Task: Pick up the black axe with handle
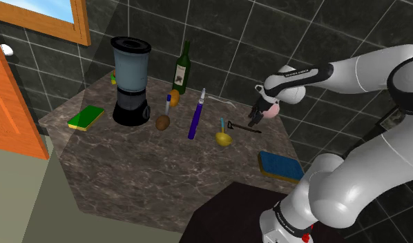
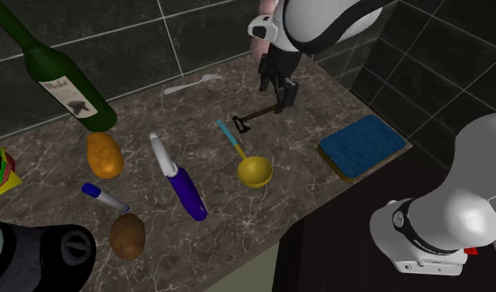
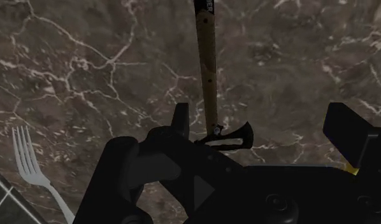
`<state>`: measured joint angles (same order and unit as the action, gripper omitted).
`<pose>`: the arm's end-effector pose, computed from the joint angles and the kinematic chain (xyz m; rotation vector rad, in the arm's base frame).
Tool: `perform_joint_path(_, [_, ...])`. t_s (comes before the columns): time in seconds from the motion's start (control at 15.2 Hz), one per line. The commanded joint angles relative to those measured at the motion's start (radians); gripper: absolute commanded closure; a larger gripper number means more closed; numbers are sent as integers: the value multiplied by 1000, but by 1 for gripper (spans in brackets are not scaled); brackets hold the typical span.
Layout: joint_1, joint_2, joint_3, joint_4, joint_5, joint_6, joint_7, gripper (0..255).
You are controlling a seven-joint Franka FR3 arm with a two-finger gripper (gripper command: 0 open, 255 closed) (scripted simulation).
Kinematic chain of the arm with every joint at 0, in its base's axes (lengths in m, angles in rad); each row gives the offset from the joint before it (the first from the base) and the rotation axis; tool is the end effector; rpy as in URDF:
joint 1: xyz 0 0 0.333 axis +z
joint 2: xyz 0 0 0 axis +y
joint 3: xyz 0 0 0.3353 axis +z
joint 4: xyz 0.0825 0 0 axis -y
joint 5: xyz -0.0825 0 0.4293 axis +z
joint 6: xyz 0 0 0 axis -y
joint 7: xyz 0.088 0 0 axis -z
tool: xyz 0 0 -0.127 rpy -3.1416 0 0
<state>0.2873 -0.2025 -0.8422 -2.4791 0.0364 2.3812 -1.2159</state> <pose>0.4247 -0.2526 0.3127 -2.8917 -0.9622 -0.2425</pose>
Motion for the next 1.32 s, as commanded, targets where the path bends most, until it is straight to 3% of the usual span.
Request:
perform_joint_path(0.0, [65, 129, -75, 44, 144, 40, -180, 0])
perform_joint_path(0.07, [80, 187, -92, 67, 217, 43, -258, 0])
perform_joint_path(0.53, [58, 314, -57, 58, 406, 103, -403, 0])
perform_joint_path(0.66, [53, 324, -51, 58, 421, 107, -415, 0])
perform_joint_path(0.73, [55, 323, -50, 58, 420, 107, -412, 255])
perform_joint_path(1.25, [53, 330, -48, 65, 426, 103, -415, 255])
